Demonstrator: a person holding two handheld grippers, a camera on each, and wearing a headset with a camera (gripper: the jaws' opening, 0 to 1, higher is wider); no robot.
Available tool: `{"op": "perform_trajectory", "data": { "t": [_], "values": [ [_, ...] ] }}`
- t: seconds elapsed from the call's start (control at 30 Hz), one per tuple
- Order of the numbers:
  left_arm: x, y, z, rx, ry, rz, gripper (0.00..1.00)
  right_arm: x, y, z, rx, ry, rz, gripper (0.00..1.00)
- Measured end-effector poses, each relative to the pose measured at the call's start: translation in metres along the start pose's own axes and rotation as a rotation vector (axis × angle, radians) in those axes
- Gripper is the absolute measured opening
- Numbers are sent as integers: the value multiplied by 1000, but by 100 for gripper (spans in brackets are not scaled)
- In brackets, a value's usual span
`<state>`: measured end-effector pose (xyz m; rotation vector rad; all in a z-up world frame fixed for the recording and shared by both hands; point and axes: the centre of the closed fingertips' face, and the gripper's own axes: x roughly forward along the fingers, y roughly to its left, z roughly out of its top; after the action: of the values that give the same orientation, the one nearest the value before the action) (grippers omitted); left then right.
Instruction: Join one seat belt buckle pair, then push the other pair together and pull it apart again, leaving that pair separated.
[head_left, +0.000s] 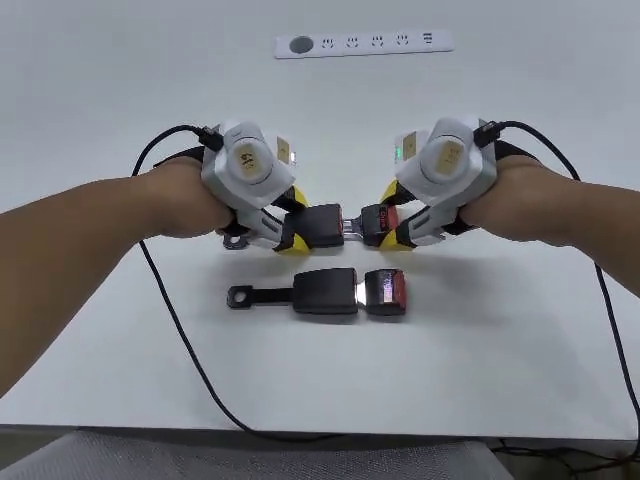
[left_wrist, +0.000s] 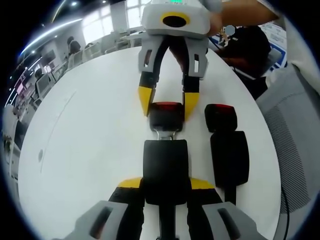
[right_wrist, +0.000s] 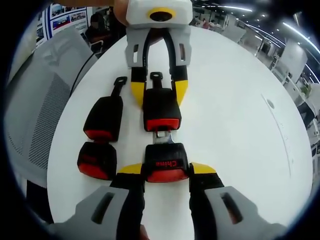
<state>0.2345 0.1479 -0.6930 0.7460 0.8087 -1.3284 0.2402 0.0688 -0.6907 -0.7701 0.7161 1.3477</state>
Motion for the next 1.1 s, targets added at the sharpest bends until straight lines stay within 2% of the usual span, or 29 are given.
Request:
{"op": "perform_trajectory", "data": {
  "t": [0.2, 0.53, 1.1],
  "values": [
    [0, 0, 1, -6, 3, -9, 33, -5, 1, -3, 2, -2, -7, 33],
    [0, 1, 1, -7, 7, -10, 33, -17, 2, -25, 21, 16, -20, 34],
    [0, -2, 1, -13, 20, -4, 33, -56, -3, -85, 78, 63, -47, 34]
  ]
}}
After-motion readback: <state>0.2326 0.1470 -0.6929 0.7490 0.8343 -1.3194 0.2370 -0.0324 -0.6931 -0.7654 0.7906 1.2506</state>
